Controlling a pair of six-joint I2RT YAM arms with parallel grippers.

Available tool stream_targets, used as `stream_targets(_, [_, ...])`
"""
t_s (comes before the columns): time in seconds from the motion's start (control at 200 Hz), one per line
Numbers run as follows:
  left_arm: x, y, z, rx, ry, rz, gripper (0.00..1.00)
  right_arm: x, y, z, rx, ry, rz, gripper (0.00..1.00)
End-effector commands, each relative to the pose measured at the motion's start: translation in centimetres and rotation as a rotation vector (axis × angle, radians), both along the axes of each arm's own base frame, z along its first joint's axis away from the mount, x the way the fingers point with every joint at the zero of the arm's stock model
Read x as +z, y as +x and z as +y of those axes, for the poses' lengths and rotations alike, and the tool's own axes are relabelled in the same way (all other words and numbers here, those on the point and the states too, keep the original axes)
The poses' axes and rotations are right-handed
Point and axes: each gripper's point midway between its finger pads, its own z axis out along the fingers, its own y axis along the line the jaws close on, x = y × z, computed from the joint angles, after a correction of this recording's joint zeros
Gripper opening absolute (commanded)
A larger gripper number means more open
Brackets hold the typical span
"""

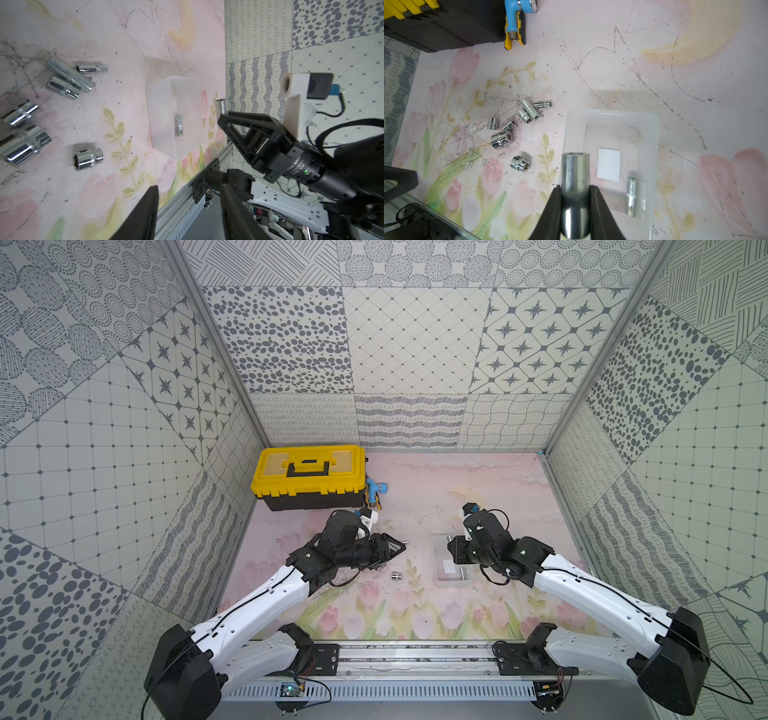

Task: Put the socket on the desktop into the storage box
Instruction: Place the socket head in the storage box.

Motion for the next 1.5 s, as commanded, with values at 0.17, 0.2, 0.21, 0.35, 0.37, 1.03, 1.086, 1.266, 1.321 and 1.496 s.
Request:
stream_targets(0.17, [-7.0, -1.3, 1.2, -0.096, 0.476, -0.077, 0.51, -0.7, 0.0, -0.6, -0.043, -0.001, 0.008, 0.0])
stream_targets(0.2, [-7.4, -1.3, 1.2, -0.1, 0.494, -0.076, 0.51, -0.8, 0.0, -0.5, -0.04, -0.001, 0.012, 0.0])
stream_targets(0.21, [-7.6, -1.3, 1.1, -0.102, 0.499, -0.074, 0.51, -0.8, 0.0, -0.5, -0.039, -0.001, 0.014, 0.0])
stream_targets(0.35, [-9.8, -0.9, 1.0, -0.096, 0.546, -0.04, 0.51, -1.7, -0.1, -0.4, -0.027, -0.02, 0.031, 0.0])
stream_targets(0.37, [-10.0, -0.8, 1.1, -0.092, 0.552, -0.036, 0.5, -1.7, -0.1, -0.4, -0.026, -0.023, 0.032, 0.0])
stream_targets(1.03, [-9.0, 0.6, 2.9, 0.047, 0.569, -0.08, 0.54, -3.1, 1.6, 1.2, -0.014, -0.038, 0.043, 0.0])
stream_targets(1.086, [-9.5, 0.5, 2.7, 0.041, 0.562, -0.063, 0.54, -3.2, 1.7, 1.1, -0.017, -0.047, 0.041, 0.0])
stream_targets(1.266, [-10.4, 0.3, 2.0, 0.023, 0.548, -0.025, 0.54, -3.2, 2.1, 0.6, -0.027, -0.076, 0.03, 0.0])
stream_targets(1.321, [-10.4, 0.4, 1.8, 0.023, 0.544, -0.023, 0.54, -3.3, 2.2, 0.5, -0.029, -0.084, 0.03, 0.0])
stream_targets(1.496, [-10.2, 0.4, 1.8, 0.026, 0.545, -0.023, 0.56, -3.6, 2.5, 0.4, -0.031, -0.101, 0.033, 0.06])
